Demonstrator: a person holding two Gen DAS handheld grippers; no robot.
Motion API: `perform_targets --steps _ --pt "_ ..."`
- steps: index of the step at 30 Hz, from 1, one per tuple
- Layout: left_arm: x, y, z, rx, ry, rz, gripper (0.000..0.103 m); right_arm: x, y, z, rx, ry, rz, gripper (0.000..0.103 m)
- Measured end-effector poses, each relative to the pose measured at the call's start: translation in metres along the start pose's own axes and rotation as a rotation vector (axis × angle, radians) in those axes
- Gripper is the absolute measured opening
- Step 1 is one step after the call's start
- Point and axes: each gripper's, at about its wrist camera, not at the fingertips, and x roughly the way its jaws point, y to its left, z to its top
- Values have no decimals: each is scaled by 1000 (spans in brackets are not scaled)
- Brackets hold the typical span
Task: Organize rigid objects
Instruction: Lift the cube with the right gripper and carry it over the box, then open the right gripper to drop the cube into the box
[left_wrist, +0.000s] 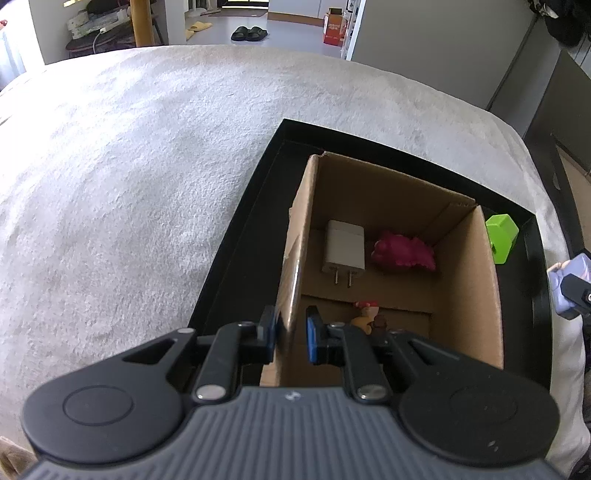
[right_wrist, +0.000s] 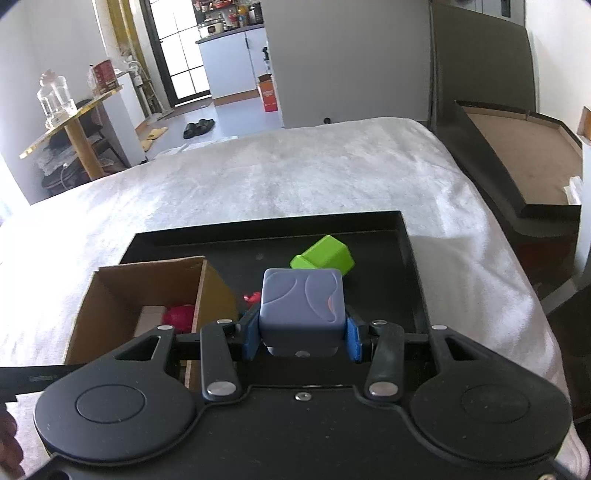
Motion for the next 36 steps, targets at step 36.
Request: perform_targets --steps 36 --pt "0 15 -1 -37 13 -80 15 3 91 -3 -118 17 157 54"
